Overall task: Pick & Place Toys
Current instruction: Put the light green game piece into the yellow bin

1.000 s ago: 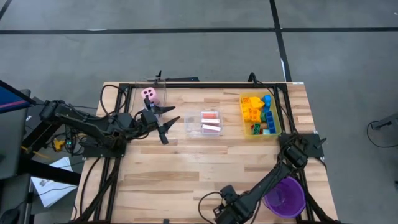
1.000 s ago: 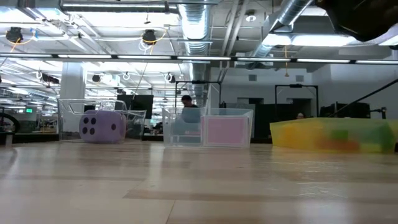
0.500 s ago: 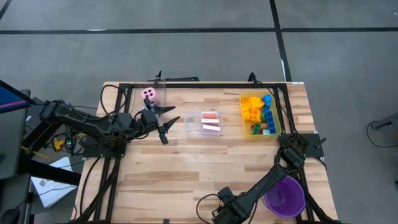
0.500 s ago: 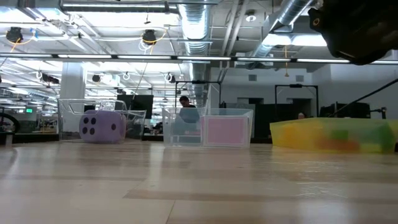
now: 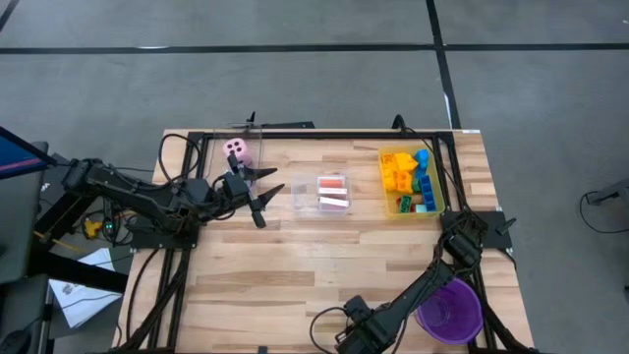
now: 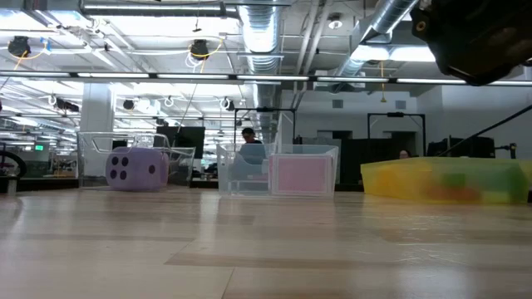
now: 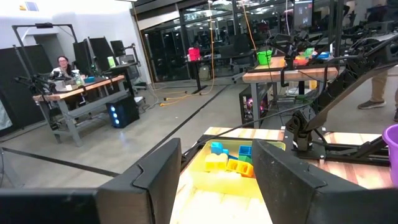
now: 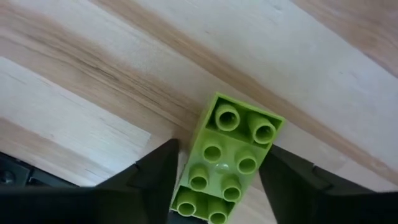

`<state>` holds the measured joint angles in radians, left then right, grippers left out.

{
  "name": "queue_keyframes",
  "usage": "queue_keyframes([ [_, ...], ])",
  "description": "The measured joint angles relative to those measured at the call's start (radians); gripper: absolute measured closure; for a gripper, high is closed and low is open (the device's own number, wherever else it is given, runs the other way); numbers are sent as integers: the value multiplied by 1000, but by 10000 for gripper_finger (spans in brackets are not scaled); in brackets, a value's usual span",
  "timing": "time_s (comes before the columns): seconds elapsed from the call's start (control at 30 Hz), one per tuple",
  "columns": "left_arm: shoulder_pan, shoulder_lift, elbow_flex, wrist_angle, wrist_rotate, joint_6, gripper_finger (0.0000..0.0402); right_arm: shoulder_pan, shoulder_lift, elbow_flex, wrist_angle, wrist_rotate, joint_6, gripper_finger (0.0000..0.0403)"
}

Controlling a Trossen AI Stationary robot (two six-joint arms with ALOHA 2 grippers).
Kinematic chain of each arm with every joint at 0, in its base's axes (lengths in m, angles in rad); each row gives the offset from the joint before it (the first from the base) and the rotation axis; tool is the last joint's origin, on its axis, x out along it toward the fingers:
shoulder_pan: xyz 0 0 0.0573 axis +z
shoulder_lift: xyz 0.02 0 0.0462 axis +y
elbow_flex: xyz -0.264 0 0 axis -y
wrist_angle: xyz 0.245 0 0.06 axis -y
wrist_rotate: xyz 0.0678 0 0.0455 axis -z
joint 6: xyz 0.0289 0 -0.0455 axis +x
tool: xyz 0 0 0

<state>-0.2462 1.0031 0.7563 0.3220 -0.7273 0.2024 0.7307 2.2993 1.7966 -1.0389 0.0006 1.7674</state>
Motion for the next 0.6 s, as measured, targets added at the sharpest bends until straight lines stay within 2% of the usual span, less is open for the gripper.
queue_keyframes([
  [0.23, 0, 0, 0, 0, 0, 0, 211, 0, 0, 0, -3, 9, -50, 264],
  [0.43, 0, 0, 0, 0, 0, 0, 211, -1, 0, 0, -27, 26, -111, 267],
  [0.6, 0, 0, 0, 0, 0, 0, 211, -9, 1, 0, -64, 27, -147, 254],
])
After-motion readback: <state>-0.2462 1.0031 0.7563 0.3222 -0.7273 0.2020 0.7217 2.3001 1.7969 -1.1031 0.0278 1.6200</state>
